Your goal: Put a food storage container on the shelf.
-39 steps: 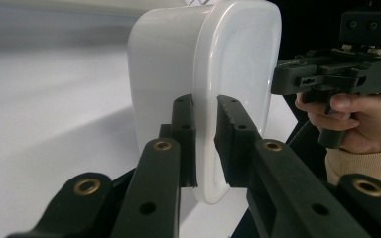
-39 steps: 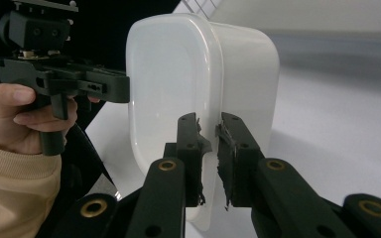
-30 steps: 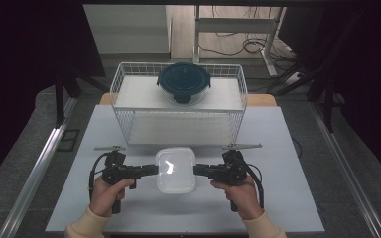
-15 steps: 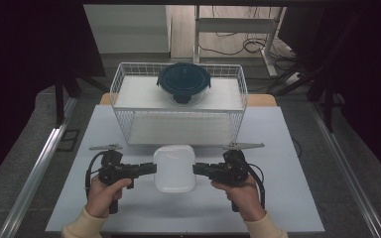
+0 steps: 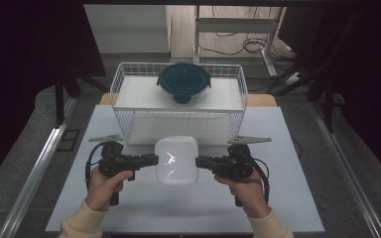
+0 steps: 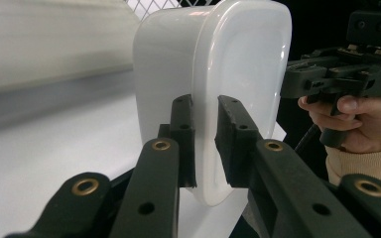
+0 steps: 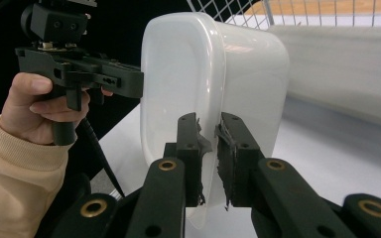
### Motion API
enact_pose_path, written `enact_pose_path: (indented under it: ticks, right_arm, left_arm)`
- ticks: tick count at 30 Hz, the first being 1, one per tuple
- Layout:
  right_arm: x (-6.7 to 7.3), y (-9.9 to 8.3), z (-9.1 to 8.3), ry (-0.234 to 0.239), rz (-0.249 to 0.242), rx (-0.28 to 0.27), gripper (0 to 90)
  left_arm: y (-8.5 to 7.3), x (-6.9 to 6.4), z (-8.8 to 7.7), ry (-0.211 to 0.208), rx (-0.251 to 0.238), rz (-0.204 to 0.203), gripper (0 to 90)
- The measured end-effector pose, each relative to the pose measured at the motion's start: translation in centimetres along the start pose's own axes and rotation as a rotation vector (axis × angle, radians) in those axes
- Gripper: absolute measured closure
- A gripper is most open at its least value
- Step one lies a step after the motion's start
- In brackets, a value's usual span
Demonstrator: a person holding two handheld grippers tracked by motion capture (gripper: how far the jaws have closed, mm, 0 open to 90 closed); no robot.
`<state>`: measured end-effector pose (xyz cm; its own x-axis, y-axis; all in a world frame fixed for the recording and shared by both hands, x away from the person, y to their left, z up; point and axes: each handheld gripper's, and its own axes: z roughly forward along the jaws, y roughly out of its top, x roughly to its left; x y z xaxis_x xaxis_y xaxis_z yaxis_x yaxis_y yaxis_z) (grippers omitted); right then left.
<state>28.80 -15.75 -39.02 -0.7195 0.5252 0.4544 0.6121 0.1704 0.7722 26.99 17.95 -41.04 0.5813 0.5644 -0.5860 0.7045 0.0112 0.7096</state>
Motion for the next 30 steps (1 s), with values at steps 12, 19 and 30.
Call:
enact_pose_path:
  ticks: [12, 19, 30]
  right_arm:
    - [0.9, 4.7, -1.2, -0.011, -0.055, -0.037, 79.7]
    - [1.6, 7.9, -1.9, -0.014, -0.083, -0.06, 79.7]
    - [1.8, 12.3, -3.2, -0.041, -0.101, -0.093, 79.6]
  left_arm:
    - [5.0, -1.6, -1.3, 0.006, -0.034, 0.065, 78.6]
    - [8.4, -2.8, -2.4, 0.022, -0.053, 0.103, 78.6]
    - [13.3, -4.9, -3.2, 0.049, -0.052, 0.166, 78.8]
